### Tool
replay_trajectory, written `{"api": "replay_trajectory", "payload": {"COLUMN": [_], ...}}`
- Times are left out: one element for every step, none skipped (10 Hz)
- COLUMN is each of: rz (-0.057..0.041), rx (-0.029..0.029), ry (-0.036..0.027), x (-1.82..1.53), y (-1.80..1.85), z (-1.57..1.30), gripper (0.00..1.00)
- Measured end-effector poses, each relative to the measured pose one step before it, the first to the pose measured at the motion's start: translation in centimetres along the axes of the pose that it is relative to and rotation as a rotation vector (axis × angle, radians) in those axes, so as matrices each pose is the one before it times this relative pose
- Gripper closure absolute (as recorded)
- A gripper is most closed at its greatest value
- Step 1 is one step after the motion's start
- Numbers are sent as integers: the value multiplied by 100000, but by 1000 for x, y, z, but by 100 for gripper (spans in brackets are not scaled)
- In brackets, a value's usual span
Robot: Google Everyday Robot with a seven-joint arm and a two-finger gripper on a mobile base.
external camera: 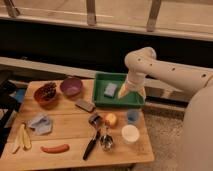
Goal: Place pepper in table surface
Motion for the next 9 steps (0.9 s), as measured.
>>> {"api": "replay_trajectory", "payload": {"rz": [-3,0,-69,-769,-4595,-4963,-6257,-6297,-7342], "rx": [2,-3,-128,304,570,328,-241,-353,-184], "ry": [-8,8,-52,-80,-1845,-1805,-1864,-2297,-2295], "x": [-2,2,-76,15,-195,-219,-48,122,583], "y": [0,2,-3,-41,285,958,1980,2311,2611], "z": [-5,4,-40,3,-739,-844,-917,-896,-935], "gripper": [20,20,20,20,20,20,20,20,20]}}
